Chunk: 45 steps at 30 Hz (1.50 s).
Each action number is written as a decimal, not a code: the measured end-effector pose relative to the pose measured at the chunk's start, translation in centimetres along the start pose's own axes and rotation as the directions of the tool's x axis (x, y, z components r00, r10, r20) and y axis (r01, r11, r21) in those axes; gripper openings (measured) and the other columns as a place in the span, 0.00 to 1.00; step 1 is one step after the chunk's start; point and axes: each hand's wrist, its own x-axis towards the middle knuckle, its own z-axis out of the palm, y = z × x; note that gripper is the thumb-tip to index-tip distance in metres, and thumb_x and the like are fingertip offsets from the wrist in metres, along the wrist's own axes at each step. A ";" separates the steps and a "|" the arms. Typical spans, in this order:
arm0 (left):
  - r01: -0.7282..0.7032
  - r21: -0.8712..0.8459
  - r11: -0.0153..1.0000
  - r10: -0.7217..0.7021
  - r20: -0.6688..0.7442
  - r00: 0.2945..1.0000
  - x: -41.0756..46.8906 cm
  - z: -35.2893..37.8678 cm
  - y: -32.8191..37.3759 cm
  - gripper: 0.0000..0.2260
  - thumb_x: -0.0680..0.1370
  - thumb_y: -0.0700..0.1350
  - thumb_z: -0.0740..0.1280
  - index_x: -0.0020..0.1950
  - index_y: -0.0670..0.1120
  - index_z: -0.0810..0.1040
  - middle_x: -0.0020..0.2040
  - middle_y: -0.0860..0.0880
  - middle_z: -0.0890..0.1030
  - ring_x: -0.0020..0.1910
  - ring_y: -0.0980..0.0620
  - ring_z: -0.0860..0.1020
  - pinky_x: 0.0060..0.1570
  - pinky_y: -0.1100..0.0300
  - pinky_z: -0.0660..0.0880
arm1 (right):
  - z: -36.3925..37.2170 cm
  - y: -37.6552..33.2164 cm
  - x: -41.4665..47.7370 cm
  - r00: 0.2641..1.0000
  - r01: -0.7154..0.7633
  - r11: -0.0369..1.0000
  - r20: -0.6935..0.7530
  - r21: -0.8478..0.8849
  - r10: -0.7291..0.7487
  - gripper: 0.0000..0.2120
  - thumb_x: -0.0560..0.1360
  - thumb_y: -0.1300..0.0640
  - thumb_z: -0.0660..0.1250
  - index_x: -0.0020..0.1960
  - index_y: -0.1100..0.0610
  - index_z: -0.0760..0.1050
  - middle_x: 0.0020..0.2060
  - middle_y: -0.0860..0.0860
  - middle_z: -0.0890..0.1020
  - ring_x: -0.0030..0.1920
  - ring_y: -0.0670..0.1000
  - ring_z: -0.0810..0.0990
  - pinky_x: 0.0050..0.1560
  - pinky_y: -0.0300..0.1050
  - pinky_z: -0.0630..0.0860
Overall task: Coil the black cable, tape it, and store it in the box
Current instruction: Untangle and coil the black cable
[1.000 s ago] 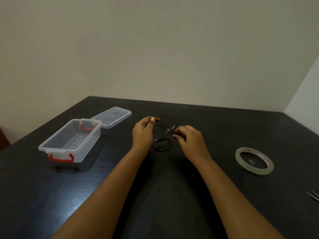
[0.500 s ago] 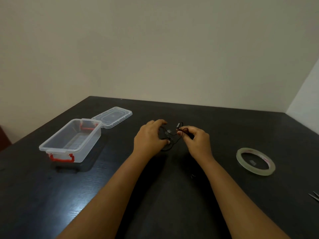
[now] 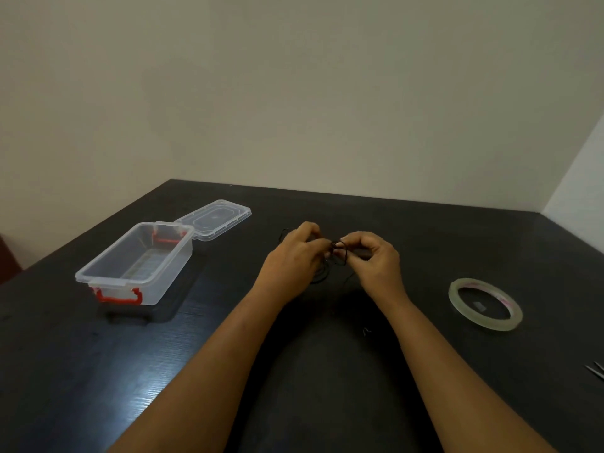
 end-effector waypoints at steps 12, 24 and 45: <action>-0.059 -0.162 0.985 0.027 -0.194 0.981 -0.2 0.1 0.4 0.12 0.78 0.38 0.62 0.60 0.45 0.78 0.48 0.45 0.83 0.45 0.48 0.81 0.47 0.52 0.79 | 0.5 -0.5 -0.1 0.987 -0.101 0.989 0.137 0.108 0.086 0.11 0.73 0.69 0.67 0.43 0.52 0.78 0.38 0.48 0.81 0.39 0.42 0.81 0.44 0.38 0.79; 0.028 -0.365 0.931 -0.088 -0.147 0.985 -0.1 0.1 0.3 0.05 0.77 0.46 0.67 0.52 0.52 0.78 0.46 0.53 0.81 0.39 0.60 0.77 0.42 0.57 0.78 | 0.7 0.2 0.0 0.973 -0.167 0.984 0.153 -0.065 0.176 0.28 0.75 0.56 0.69 0.72 0.49 0.65 0.38 0.49 0.73 0.39 0.45 0.74 0.43 0.33 0.74; 0.227 -0.628 0.744 -0.479 -0.265 0.837 0.2 0.2 1.4 0.14 0.80 0.44 0.57 0.42 0.46 0.80 0.42 0.49 0.80 0.43 0.55 0.77 0.43 0.62 0.72 | 0.8 0.2 0.0 0.985 0.169 0.939 0.082 -0.299 -0.151 0.10 0.77 0.60 0.65 0.56 0.53 0.81 0.41 0.50 0.81 0.44 0.50 0.76 0.44 0.43 0.72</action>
